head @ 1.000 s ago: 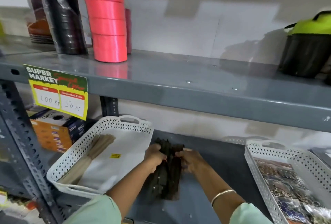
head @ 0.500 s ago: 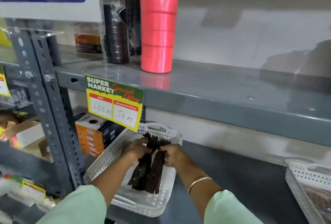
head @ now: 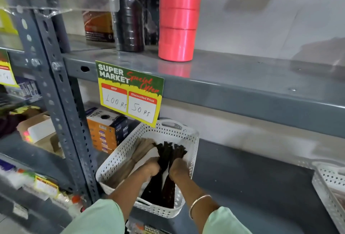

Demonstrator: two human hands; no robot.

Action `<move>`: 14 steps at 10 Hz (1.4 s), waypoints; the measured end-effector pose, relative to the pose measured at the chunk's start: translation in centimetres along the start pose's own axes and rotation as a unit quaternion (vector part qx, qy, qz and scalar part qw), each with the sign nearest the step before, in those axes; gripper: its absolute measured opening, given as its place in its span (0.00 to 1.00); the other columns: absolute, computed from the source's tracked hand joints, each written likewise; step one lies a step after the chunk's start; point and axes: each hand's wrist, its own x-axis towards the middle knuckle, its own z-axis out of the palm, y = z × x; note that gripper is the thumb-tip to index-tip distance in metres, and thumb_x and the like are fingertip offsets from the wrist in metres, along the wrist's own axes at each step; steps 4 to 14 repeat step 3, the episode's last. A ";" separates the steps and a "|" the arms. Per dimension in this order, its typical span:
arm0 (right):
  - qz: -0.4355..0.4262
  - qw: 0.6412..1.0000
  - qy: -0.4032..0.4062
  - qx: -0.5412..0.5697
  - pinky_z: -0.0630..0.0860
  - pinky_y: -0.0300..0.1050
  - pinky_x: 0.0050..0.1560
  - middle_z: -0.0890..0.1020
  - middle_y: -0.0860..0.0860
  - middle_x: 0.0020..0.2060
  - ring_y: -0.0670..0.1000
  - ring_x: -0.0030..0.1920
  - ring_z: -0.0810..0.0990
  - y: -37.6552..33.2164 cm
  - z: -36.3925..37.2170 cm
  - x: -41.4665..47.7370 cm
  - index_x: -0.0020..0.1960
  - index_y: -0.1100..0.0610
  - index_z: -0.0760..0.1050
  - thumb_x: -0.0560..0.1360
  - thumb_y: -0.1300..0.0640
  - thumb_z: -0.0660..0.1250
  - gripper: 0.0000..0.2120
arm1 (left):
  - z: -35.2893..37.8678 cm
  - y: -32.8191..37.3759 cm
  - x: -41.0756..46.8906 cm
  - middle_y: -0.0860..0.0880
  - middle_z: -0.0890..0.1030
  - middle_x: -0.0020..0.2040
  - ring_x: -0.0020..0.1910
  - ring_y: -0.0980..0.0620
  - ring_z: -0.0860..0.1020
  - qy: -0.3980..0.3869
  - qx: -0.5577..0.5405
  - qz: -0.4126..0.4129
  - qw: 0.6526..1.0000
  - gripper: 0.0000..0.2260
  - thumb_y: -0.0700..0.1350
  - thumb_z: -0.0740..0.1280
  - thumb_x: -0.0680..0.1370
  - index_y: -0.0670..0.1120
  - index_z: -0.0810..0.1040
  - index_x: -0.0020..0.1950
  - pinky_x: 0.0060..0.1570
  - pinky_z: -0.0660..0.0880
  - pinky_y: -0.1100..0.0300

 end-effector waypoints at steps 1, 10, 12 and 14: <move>0.000 0.999 -0.025 0.020 0.69 0.45 0.66 0.71 0.61 0.67 0.58 0.67 0.71 -0.3 -0.4 -1.1 0.68 0.66 0.64 0.78 0.63 0.56 0.19 | 0.1 -0.7 0.4 0.38 0.76 0.65 0.55 0.46 0.75 0.009 -0.002 0.009 1.000 0.17 0.42 0.53 0.82 0.42 0.68 0.70 0.54 0.72 0.56; -0.110 0.994 0.021 0.017 0.66 0.47 0.70 0.60 0.61 0.73 0.58 0.71 0.64 0.5 -3.6 -5.0 0.74 0.63 0.51 0.77 0.64 0.57 0.28 | -0.4 -0.8 -1.3 0.39 0.56 0.76 0.74 0.38 0.58 0.093 0.191 0.009 0.977 0.29 0.49 0.60 0.79 0.47 0.51 0.77 0.73 0.62 0.46; -0.110 0.994 0.021 0.017 0.66 0.47 0.70 0.60 0.61 0.73 0.58 0.71 0.64 0.5 -3.6 -5.0 0.74 0.63 0.51 0.77 0.64 0.57 0.28 | -0.4 -0.8 -1.3 0.39 0.56 0.76 0.74 0.38 0.58 0.093 0.191 0.009 0.977 0.29 0.49 0.60 0.79 0.47 0.51 0.77 0.73 0.62 0.46; -0.110 0.994 0.021 0.017 0.66 0.47 0.70 0.60 0.61 0.73 0.58 0.71 0.64 0.5 -3.6 -5.0 0.74 0.63 0.51 0.77 0.64 0.57 0.28 | -0.4 -0.8 -1.3 0.39 0.56 0.76 0.74 0.38 0.58 0.093 0.191 0.009 0.977 0.29 0.49 0.60 0.79 0.47 0.51 0.77 0.73 0.62 0.46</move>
